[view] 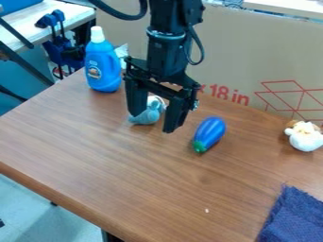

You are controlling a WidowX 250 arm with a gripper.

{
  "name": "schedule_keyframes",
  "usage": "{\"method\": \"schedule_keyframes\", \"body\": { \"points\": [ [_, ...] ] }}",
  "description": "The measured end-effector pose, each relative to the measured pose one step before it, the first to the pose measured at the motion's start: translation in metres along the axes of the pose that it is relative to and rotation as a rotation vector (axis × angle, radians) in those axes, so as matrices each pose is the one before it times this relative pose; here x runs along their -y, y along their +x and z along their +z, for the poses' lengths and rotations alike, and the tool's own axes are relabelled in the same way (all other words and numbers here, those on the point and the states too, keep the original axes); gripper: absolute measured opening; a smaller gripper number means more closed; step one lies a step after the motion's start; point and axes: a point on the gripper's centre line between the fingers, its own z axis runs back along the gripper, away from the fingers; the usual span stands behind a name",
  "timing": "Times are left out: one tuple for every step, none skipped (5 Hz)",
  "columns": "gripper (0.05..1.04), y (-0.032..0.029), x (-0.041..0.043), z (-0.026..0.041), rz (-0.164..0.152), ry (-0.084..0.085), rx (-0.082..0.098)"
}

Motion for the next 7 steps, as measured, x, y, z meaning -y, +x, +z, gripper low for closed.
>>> {"method": "schedule_keyframes", "body": {
  "points": [
    [1.001, -0.00138, 0.00113, -0.00871, 0.0017, -0.0007, -0.0321],
    [1.001, 0.00764, 0.02164, -0.00434, 0.0515, -0.0033, 0.0139],
    [1.001, 0.00809, 0.04115, 0.00605, -0.0199, 0.0368, 0.0616],
    [1.001, 0.00183, 0.03020, -0.00182, -0.0367, -0.0430, 0.0437],
    [1.001, -0.00389, 0.02948, -0.00726, -0.0903, -0.0480, -0.0012],
    [1.001, -0.00950, 0.02924, -0.01724, -0.0969, -0.0492, -0.0219],
    [1.001, 0.00094, 0.01779, -0.02389, -0.0387, -0.0437, -0.0366]
  ]
}}
